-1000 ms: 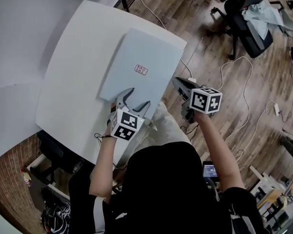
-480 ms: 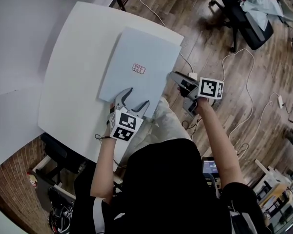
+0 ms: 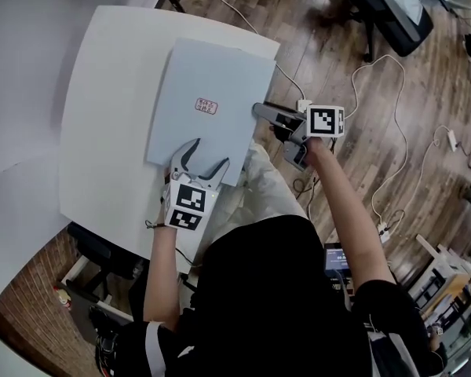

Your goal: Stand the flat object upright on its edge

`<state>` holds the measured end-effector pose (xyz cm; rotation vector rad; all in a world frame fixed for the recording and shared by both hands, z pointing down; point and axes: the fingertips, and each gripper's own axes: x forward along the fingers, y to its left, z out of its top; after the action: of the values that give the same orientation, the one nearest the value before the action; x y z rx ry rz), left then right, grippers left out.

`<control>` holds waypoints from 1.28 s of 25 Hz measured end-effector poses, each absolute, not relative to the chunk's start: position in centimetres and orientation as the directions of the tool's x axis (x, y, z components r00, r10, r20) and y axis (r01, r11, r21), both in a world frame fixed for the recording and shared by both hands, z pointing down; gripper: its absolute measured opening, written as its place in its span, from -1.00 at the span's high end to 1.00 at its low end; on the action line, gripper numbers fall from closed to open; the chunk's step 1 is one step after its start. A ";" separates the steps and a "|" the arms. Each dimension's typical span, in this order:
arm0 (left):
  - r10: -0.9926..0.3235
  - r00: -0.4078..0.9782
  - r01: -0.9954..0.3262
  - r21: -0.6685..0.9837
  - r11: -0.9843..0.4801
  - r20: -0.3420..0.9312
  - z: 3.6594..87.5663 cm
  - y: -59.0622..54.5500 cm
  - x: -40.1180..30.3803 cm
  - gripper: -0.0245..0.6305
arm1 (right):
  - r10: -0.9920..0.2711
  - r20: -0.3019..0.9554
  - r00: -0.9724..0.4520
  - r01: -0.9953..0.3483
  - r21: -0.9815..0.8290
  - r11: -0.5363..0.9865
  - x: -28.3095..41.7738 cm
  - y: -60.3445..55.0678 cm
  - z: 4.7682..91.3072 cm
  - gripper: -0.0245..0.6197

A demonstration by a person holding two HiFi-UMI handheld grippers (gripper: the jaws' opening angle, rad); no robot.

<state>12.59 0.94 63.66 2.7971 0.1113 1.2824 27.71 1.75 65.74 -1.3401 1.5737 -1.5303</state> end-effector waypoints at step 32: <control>0.110 0.639 0.072 0.083 -0.994 0.761 63.6 1.3 12.3 -0.06 | -0.914 0.168 -0.370 -0.197 -0.975 -0.100 28.1 1.1 66.0 0.07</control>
<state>12.32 1.32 63.64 2.8030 0.1551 1.3060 28.13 1.06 66.02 -1.2333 1.5695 -1.5203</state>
